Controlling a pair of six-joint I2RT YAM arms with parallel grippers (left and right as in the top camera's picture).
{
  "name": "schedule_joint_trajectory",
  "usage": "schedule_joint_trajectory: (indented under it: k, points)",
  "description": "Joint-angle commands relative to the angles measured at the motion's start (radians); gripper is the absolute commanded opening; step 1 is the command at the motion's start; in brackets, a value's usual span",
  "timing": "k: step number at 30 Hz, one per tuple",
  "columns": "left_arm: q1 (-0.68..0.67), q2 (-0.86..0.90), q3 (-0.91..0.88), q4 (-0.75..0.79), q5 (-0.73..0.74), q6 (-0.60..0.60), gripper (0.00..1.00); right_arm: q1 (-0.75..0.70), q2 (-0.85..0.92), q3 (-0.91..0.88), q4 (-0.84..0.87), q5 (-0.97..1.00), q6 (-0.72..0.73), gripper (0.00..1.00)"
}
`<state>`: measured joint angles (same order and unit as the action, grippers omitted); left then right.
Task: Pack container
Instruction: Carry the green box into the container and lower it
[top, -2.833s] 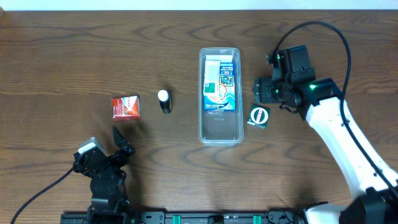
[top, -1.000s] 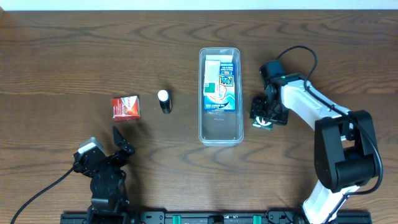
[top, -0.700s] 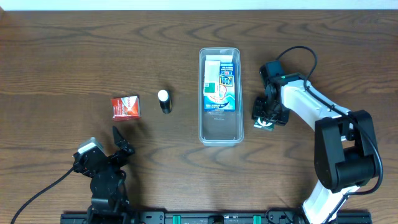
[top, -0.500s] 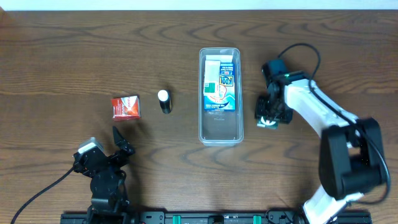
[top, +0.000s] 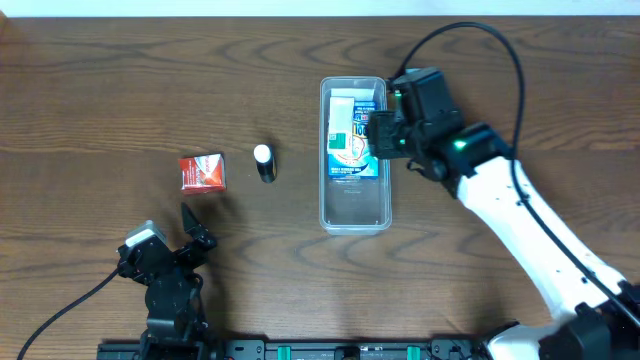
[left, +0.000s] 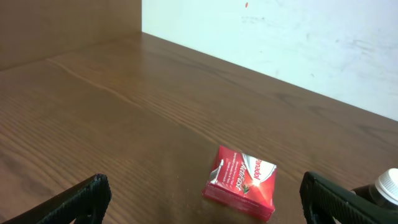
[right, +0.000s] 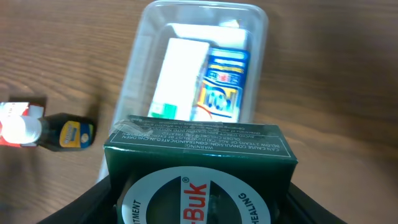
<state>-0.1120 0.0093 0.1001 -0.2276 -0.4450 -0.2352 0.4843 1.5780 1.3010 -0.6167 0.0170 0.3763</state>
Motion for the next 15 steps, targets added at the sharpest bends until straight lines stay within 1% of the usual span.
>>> schedule_joint_trajectory:
  k: [1,6,10,11,15]
  points:
    - [0.005,-0.006,-0.024,-0.006,-0.012,0.006,0.98,0.013,0.083,0.000,0.046,0.013,-0.003,0.48]
    - [0.005,-0.006,-0.024,-0.006,-0.012,0.006,0.98,0.005,0.187,0.000,0.181,0.013,-0.003,0.48]
    - [0.005,-0.006,-0.024,-0.006,-0.012,0.006,0.98,0.003,0.223,0.001,0.249,0.013,-0.005,0.48]
    - [0.005,-0.006,-0.024,-0.006,-0.012,0.006,0.98,0.001,0.225,0.001,0.253,0.013,-0.011,0.52]
    - [0.005,-0.006,-0.024,-0.006,-0.012,0.006,0.98,-0.001,0.225,0.001,0.245,0.042,-0.040,0.57]
